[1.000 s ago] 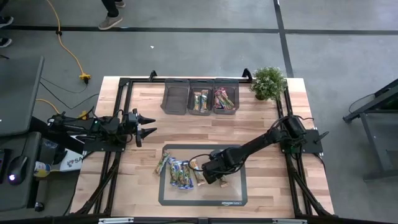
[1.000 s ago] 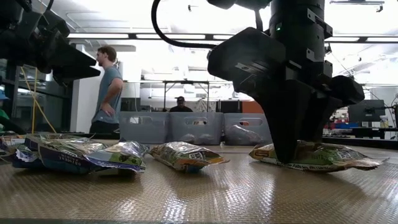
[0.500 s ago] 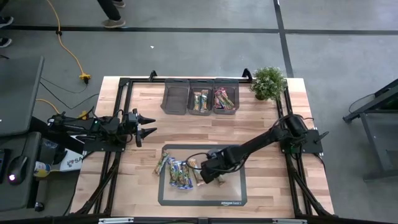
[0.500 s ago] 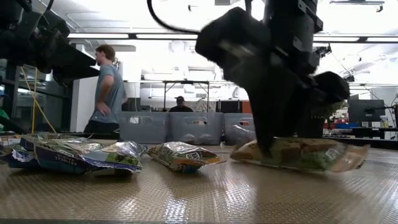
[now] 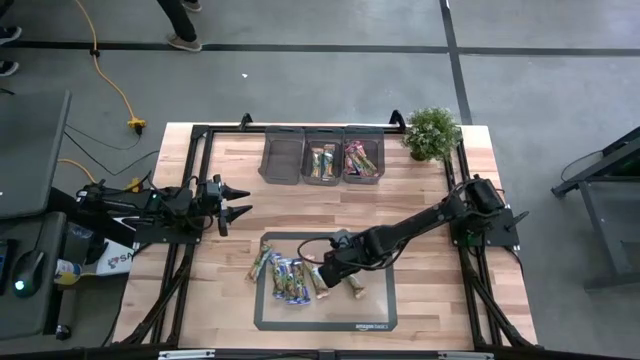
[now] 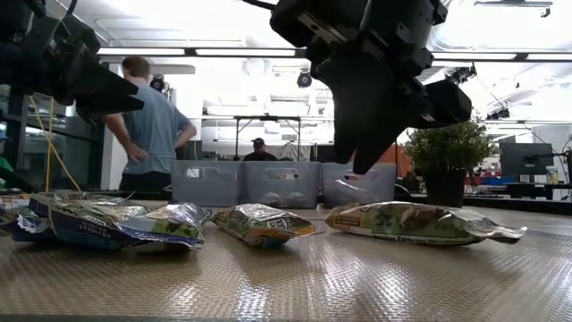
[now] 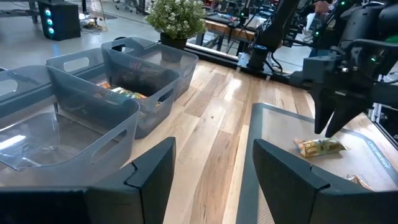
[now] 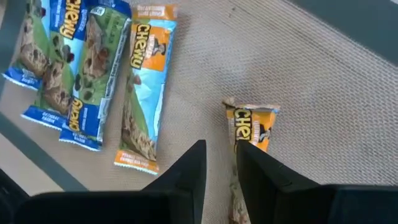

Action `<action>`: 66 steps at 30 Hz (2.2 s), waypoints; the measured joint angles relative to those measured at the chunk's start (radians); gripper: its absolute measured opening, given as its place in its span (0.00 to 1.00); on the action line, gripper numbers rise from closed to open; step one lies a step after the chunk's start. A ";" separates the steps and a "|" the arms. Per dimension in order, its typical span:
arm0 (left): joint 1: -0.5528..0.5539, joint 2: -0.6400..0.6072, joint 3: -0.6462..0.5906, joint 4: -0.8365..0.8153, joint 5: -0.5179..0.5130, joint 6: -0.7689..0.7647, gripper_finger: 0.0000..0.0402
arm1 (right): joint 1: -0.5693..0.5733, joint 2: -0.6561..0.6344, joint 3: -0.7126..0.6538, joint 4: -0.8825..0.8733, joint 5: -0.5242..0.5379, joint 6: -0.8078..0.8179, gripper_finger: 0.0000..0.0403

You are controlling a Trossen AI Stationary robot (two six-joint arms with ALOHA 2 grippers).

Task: Pick and place Granola Bars by type
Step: Put the orange granola bar into the middle black bin

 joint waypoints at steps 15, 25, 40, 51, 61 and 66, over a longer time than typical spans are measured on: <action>0.000 0.000 0.000 0.000 0.000 0.000 0.53 | 0.001 0.004 0.000 -0.005 -0.076 -0.236 0.39; 0.000 0.000 0.000 0.000 0.000 0.000 0.53 | 0.002 0.037 -0.001 -0.016 -0.059 -0.290 0.45; 0.000 0.000 0.000 0.000 0.002 0.000 0.53 | -0.015 0.126 -0.001 0.033 -0.050 -0.265 0.45; 0.000 0.000 0.000 0.000 0.003 0.000 0.53 | -0.006 0.140 0.002 0.032 -0.024 -0.221 0.44; 0.000 0.000 0.000 0.000 0.005 0.000 0.53 | -0.007 0.142 0.002 0.014 -0.040 -0.220 0.28; 0.000 0.000 0.000 0.000 0.005 0.000 0.53 | -0.008 0.142 0.001 0.014 -0.047 -0.220 0.23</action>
